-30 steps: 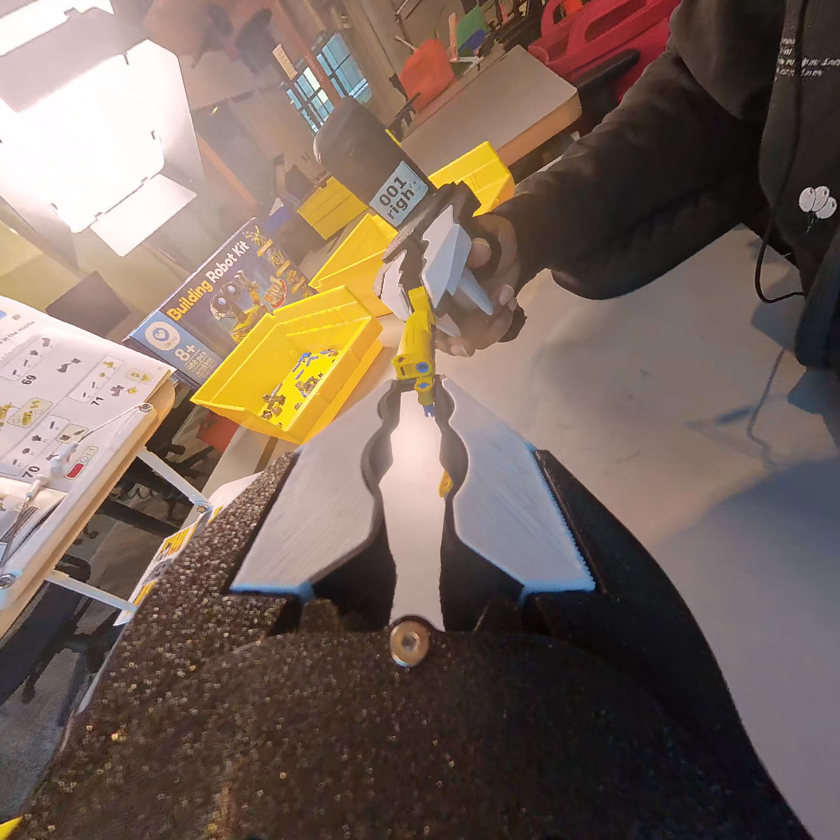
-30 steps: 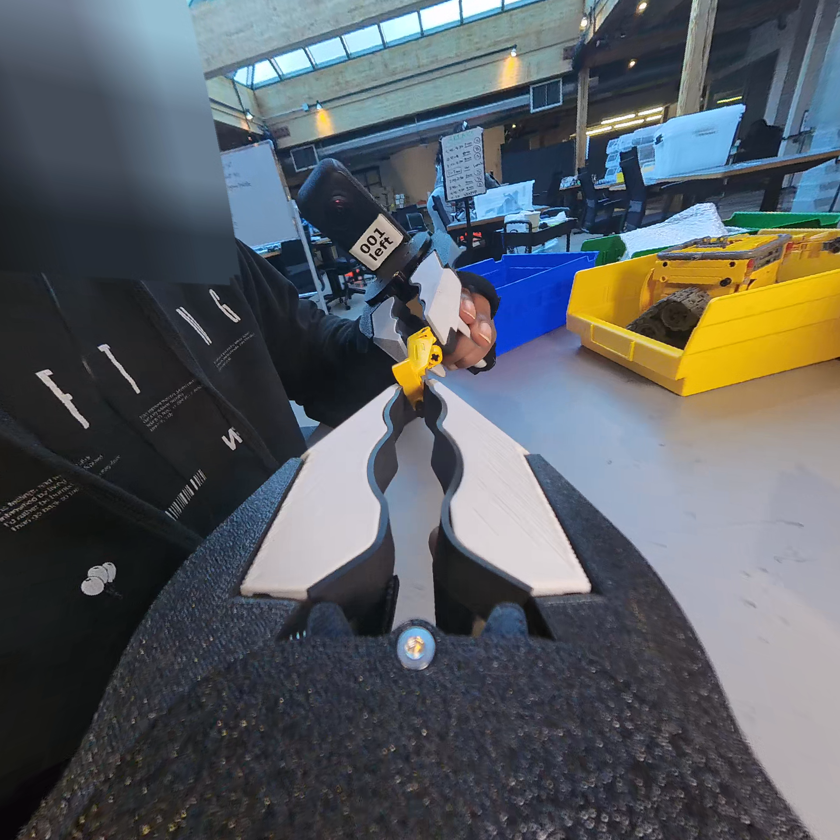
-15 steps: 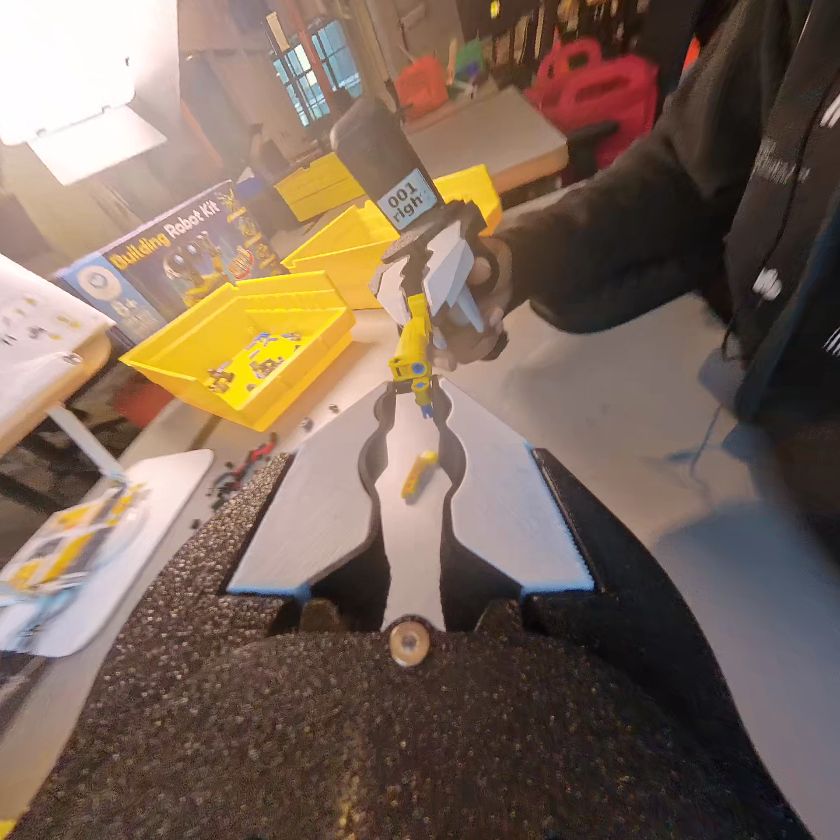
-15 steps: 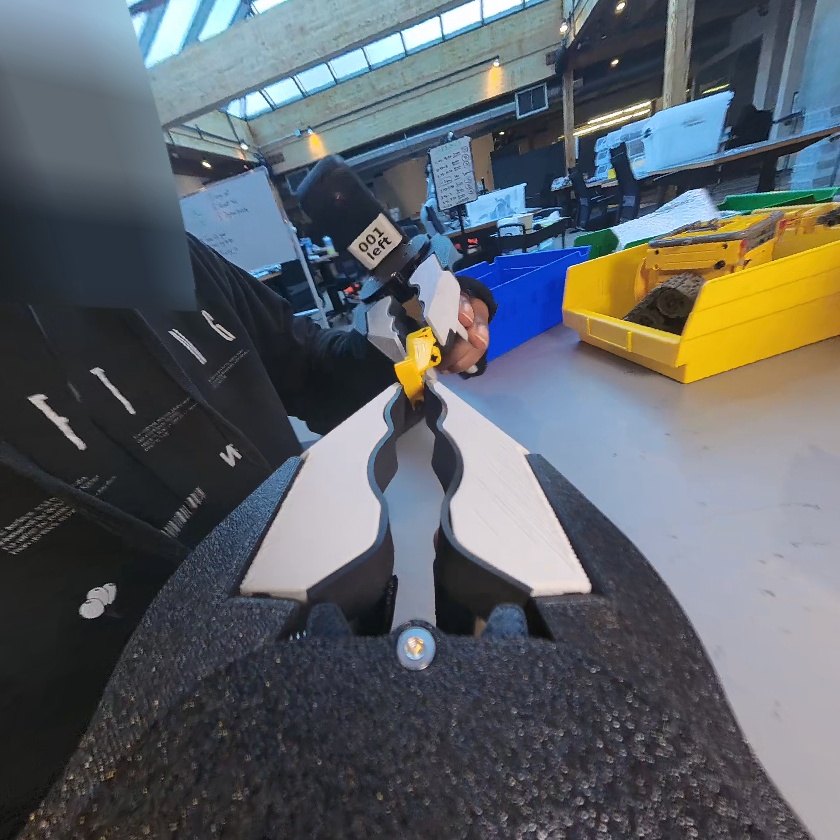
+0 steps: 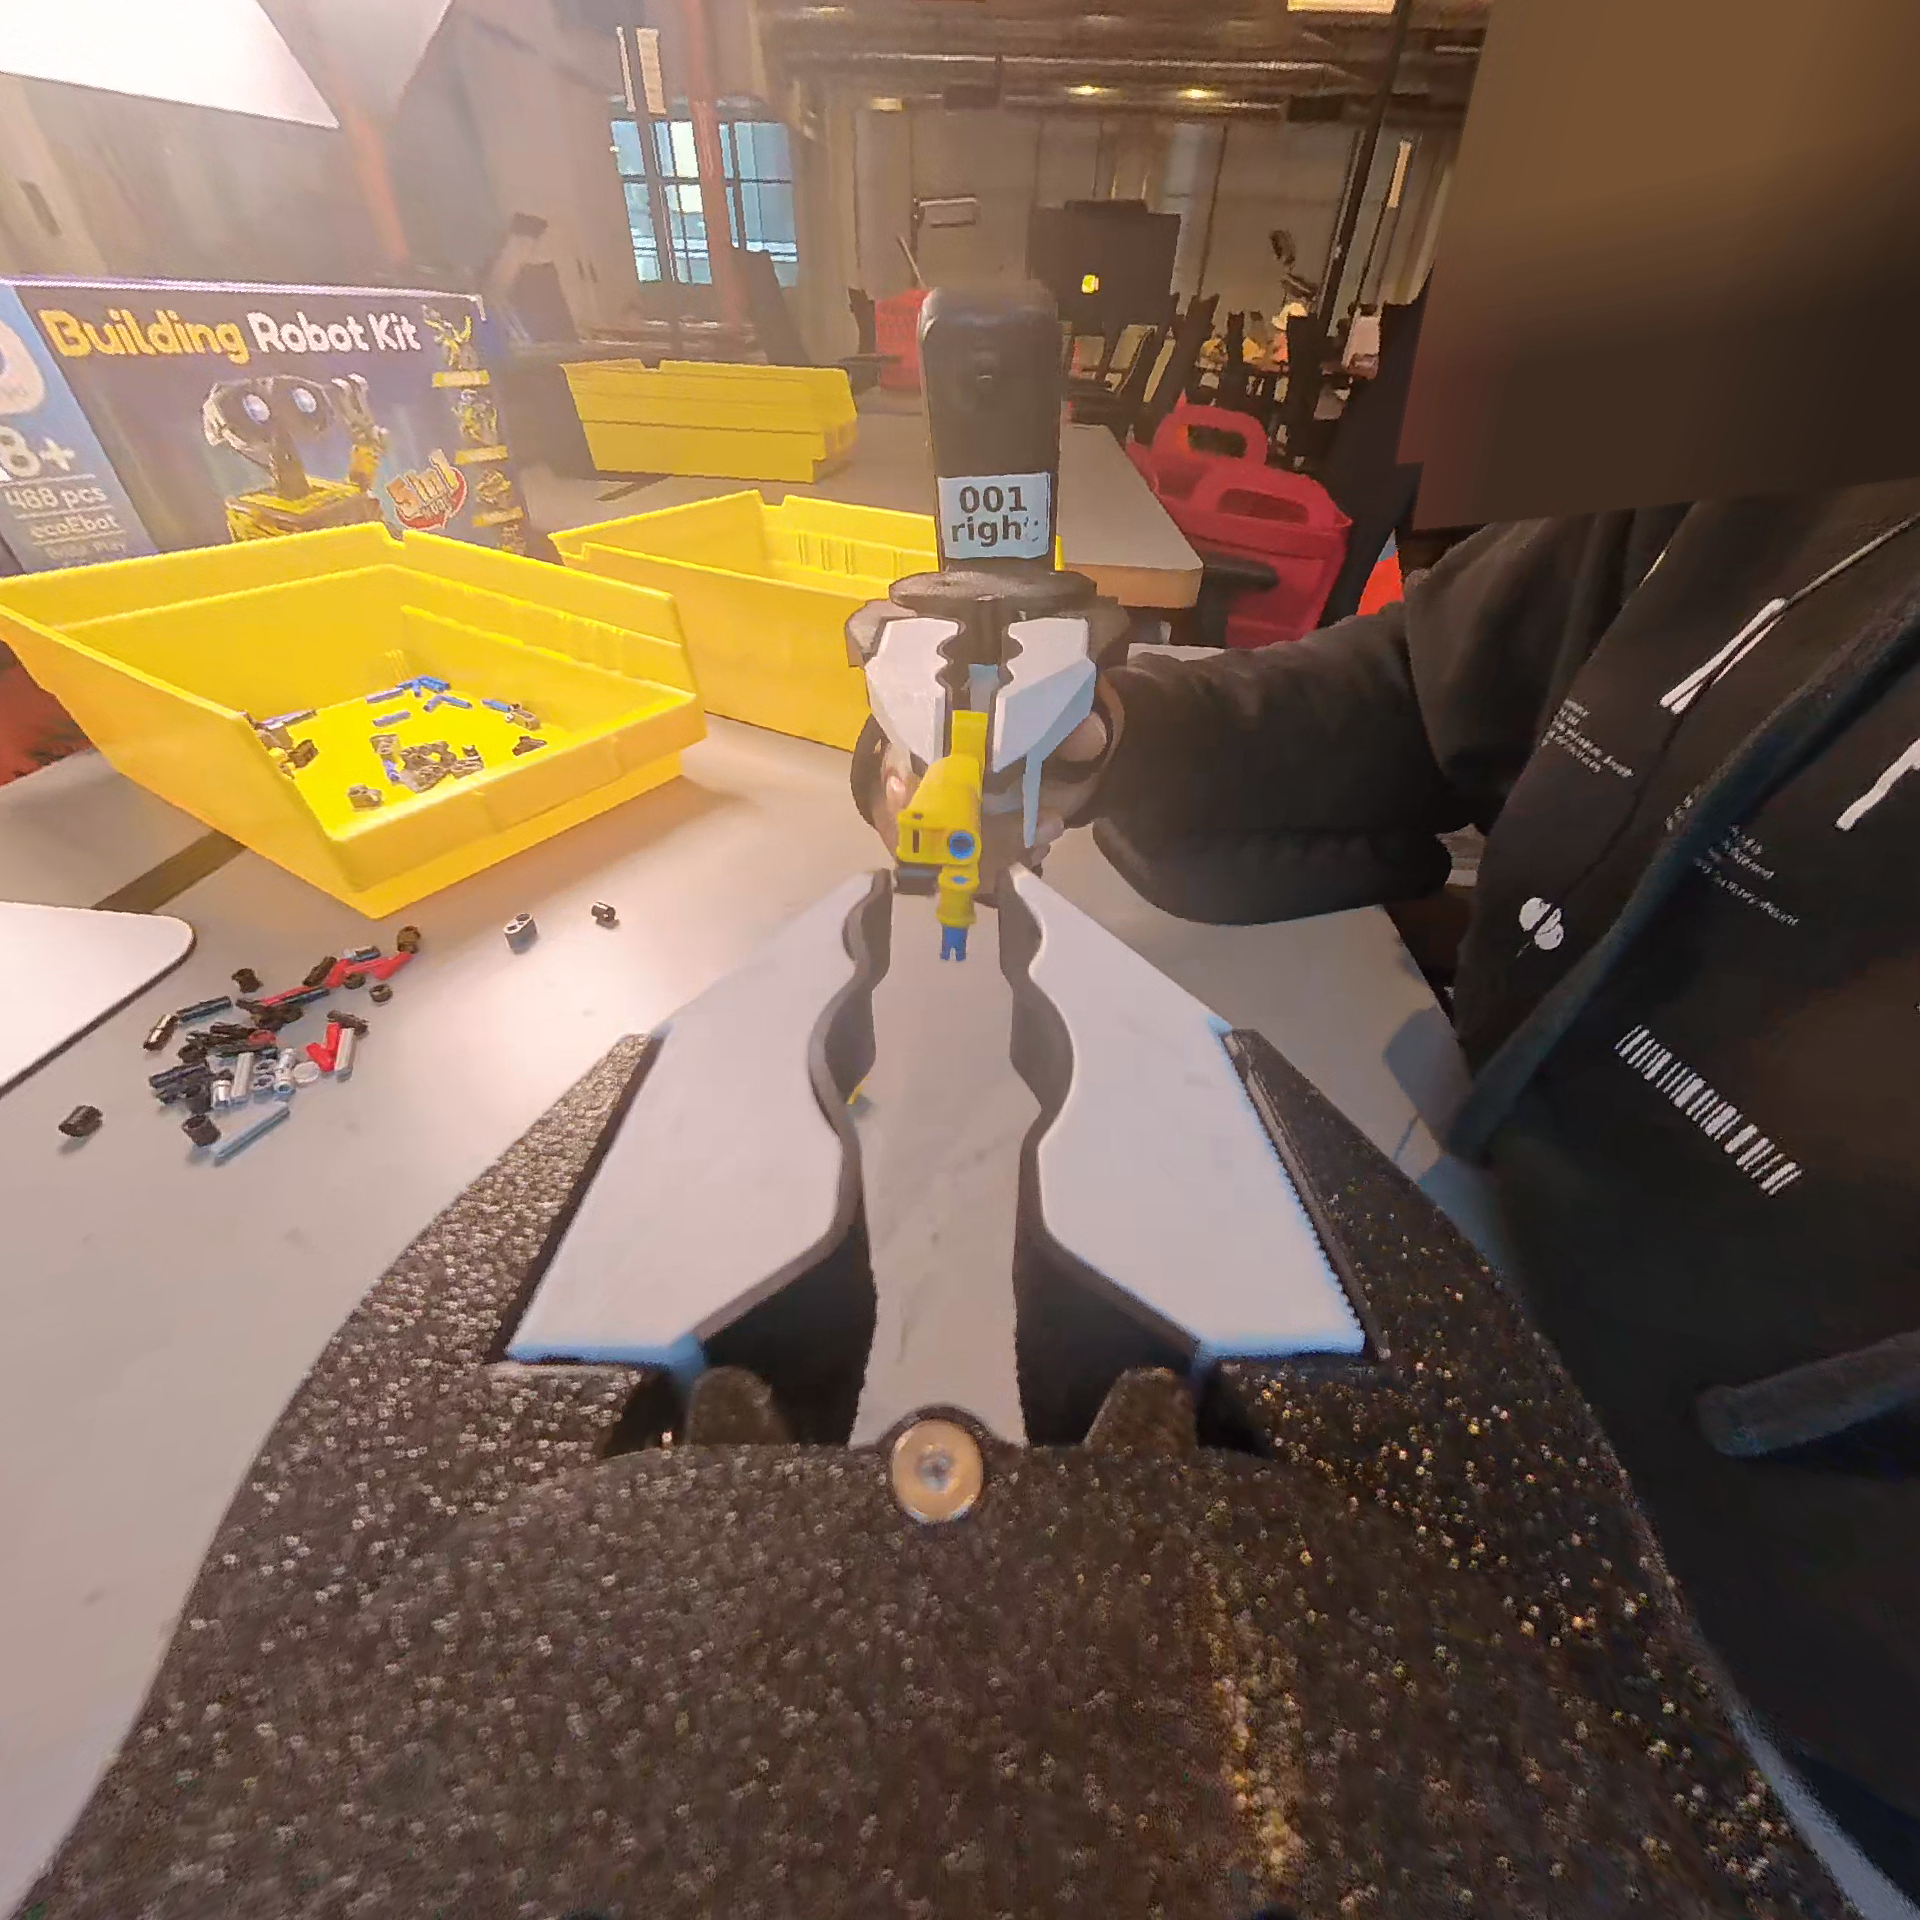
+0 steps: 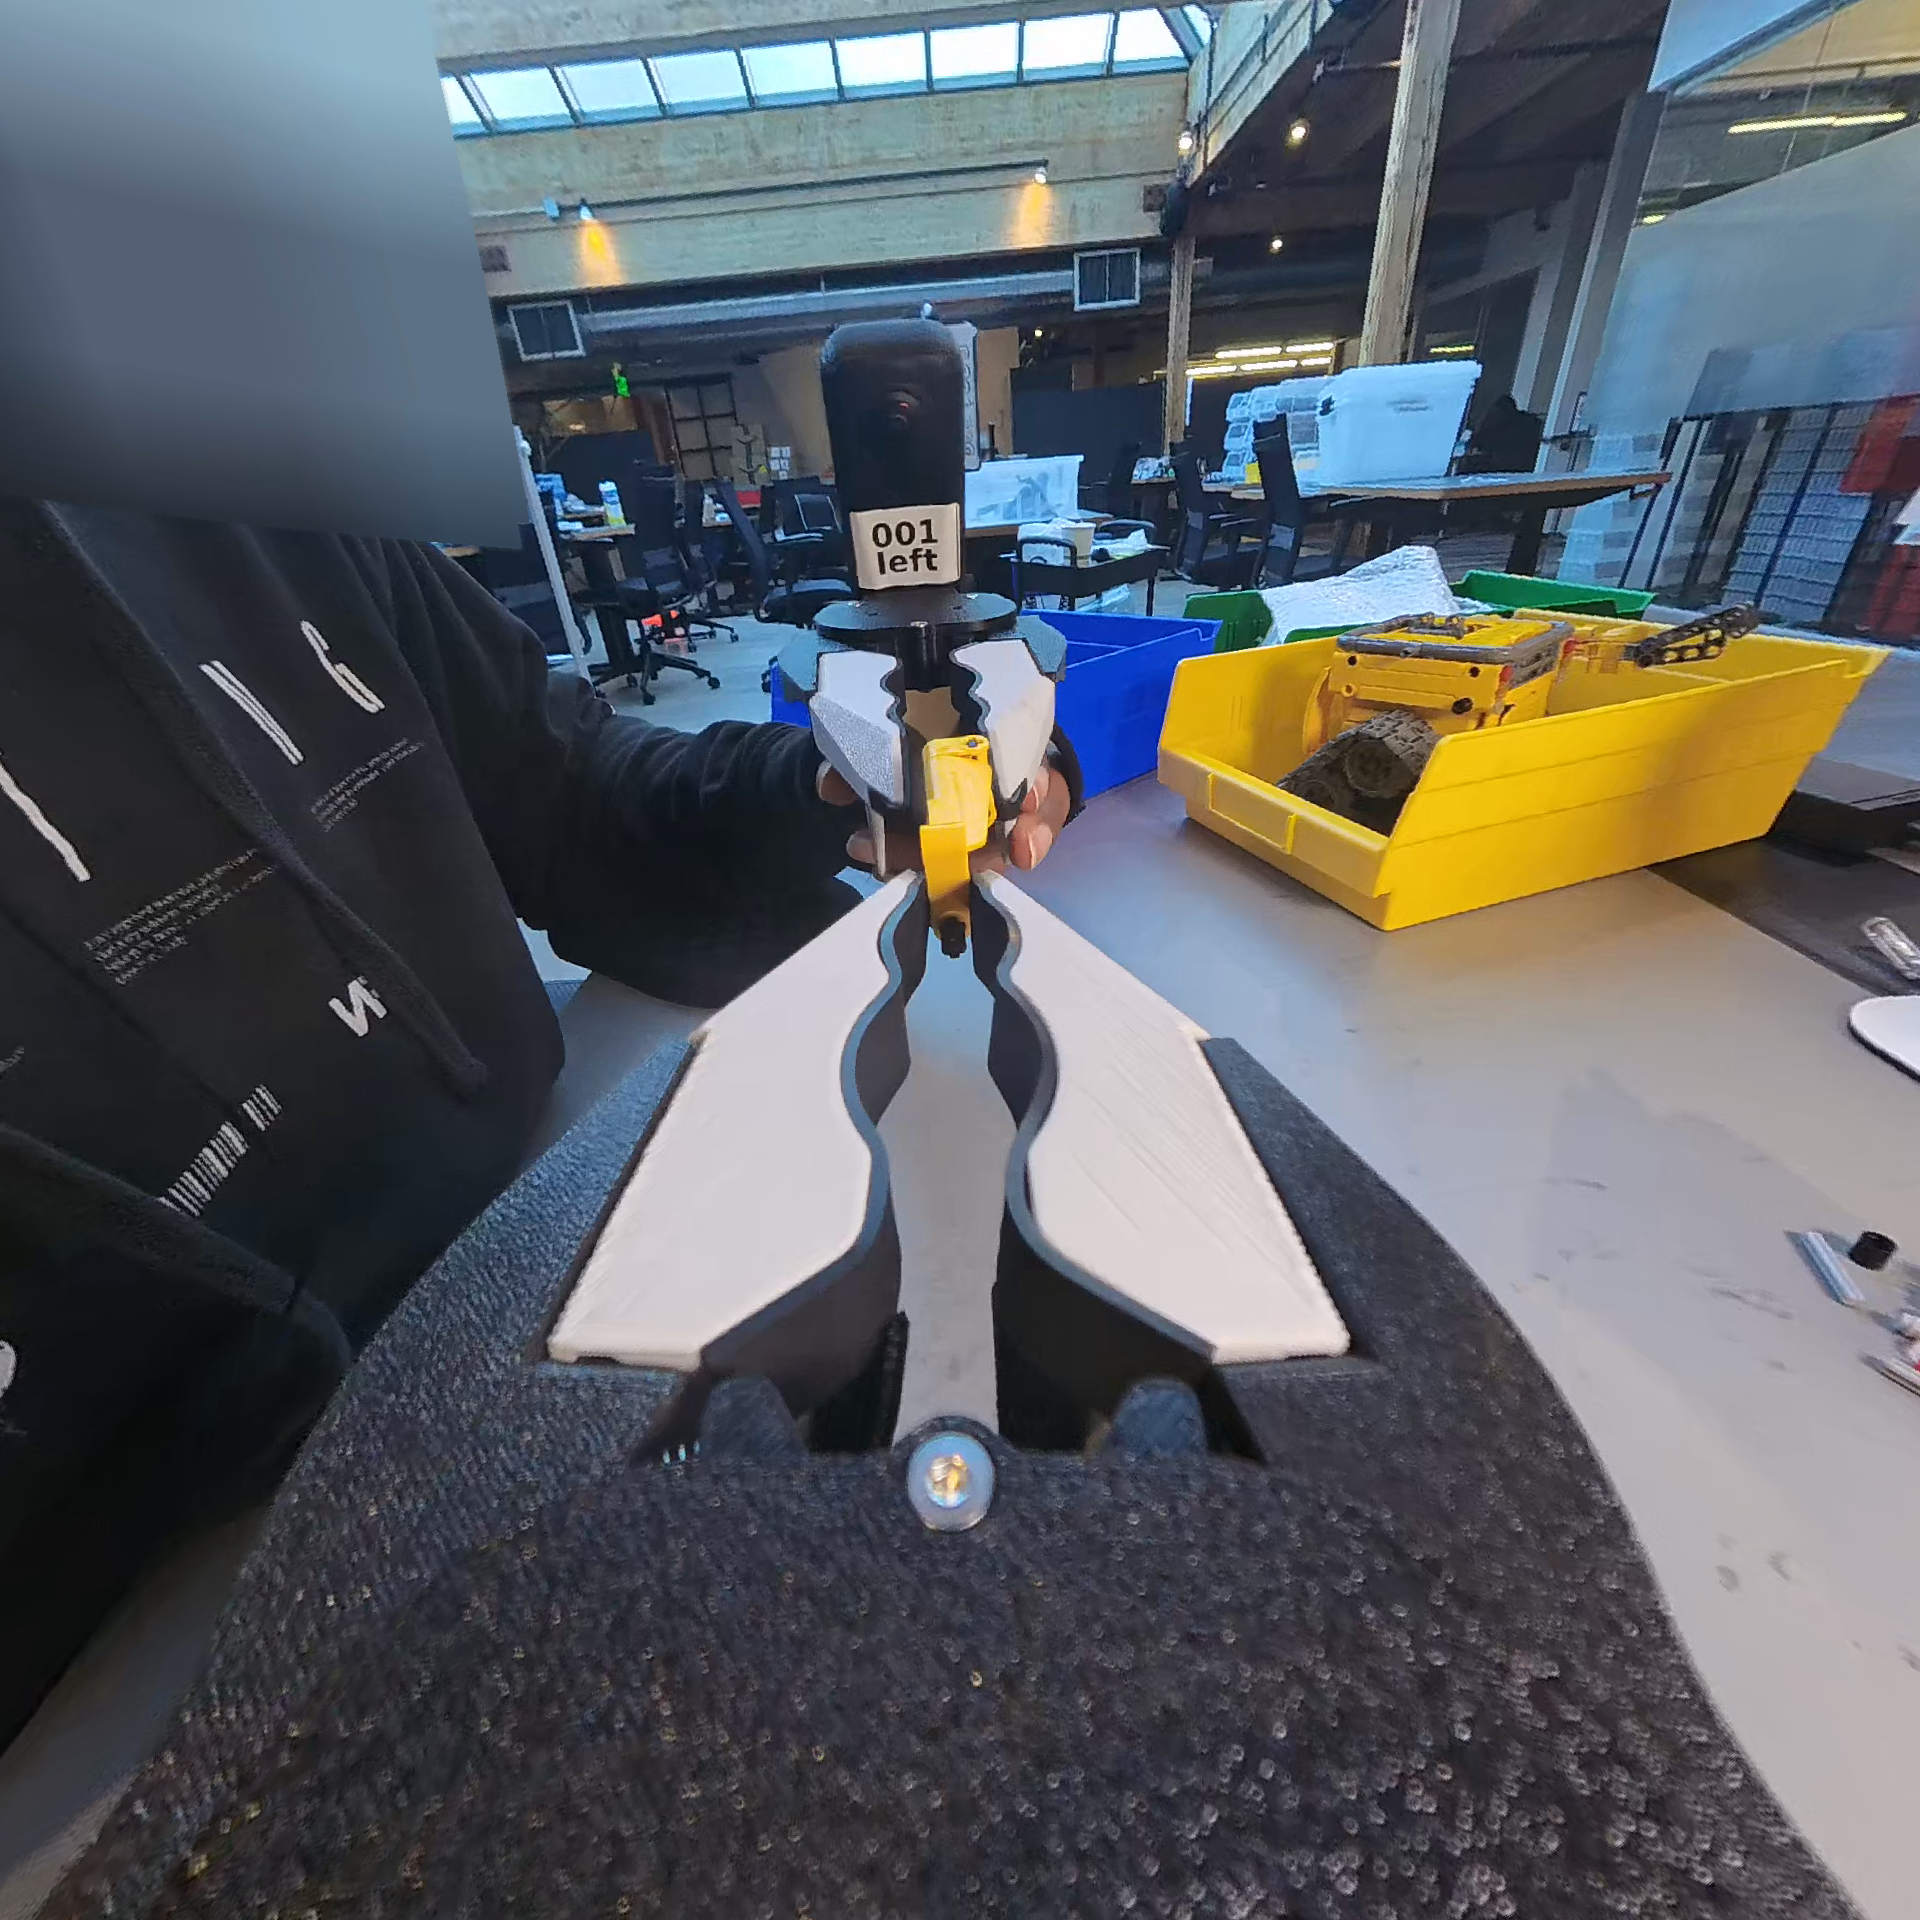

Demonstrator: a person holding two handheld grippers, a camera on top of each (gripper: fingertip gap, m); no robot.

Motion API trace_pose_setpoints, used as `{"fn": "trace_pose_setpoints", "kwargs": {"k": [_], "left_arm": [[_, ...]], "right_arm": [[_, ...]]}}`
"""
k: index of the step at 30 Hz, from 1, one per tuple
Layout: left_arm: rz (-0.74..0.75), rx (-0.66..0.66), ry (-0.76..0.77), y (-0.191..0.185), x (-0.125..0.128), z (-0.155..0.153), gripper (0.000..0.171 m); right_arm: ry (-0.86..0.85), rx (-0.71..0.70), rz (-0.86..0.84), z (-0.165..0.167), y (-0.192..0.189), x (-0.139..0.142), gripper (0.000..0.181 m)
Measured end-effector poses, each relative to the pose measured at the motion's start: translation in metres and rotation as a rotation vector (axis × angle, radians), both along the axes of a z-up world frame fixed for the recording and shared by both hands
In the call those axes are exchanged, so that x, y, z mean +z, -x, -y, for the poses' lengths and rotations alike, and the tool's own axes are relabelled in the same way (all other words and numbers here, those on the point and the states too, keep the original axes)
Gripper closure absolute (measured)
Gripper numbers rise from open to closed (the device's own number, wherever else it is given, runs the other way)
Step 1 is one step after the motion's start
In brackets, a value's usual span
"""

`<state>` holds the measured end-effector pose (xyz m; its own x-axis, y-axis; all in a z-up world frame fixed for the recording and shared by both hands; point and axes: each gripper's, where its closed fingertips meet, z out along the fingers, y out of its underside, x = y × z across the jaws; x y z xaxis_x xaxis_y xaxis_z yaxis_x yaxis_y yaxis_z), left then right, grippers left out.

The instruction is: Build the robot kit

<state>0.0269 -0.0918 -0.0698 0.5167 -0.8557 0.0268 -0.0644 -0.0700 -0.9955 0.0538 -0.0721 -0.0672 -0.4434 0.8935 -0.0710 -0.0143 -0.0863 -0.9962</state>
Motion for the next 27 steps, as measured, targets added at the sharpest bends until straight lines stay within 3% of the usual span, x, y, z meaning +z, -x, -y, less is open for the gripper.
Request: {"fn": "trace_pose_setpoints", "kwargs": {"k": [8,17,27], "left_arm": [[-0.061,-0.001,-0.019,-0.003,-0.002,0.002,0.157],[-0.298,0.054,-0.266,-0.002,-0.003,0.006,0.157],[-0.445,0.066,-0.417,-0.001,-0.004,0.011,0.157]], "right_arm": [[-0.044,0.002,0.011,0.006,0.002,-0.004,0.174],[0.183,0.091,0.069,0.009,0.003,-0.003,0.174],[0.251,0.14,0.099,0.016,0.003,-0.004,0.173]]}}
